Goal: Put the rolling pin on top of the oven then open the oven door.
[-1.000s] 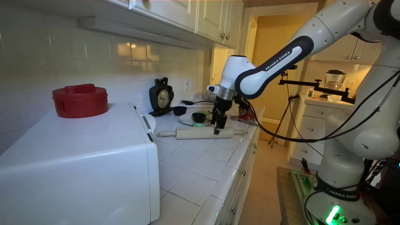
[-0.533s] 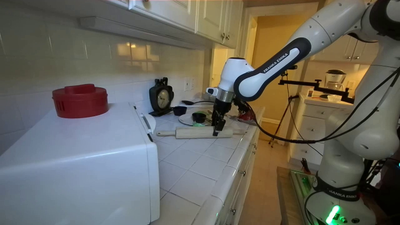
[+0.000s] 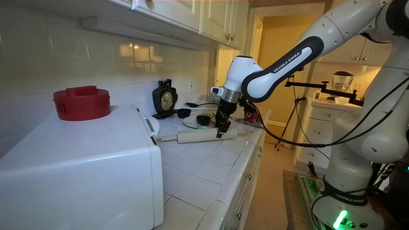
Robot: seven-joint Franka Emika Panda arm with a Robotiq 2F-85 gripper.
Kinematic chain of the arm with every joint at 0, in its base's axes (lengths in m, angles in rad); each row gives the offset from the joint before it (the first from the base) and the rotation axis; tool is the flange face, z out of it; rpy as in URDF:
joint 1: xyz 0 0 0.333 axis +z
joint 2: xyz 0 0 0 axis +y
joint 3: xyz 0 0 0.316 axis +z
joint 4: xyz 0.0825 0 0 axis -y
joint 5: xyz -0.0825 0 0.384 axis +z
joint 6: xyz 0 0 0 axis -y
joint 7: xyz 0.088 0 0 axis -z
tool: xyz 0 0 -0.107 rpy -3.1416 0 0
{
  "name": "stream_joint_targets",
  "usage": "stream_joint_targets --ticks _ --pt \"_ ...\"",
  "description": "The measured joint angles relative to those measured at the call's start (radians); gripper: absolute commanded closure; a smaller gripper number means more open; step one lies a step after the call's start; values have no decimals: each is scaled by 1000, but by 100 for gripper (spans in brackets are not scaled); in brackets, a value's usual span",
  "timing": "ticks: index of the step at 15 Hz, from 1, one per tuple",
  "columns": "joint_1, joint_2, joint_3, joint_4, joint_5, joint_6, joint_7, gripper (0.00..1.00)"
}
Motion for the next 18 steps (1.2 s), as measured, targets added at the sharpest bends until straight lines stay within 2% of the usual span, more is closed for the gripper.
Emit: stream_joint_targets --ticks 8,15,18 --pt "13 -199 34 -79 -2 21 1 61" --pt "-13 -194 54 -92 -45 -12 63 61" --pt "-28 -176 64 -89 -63 -62 94 61"
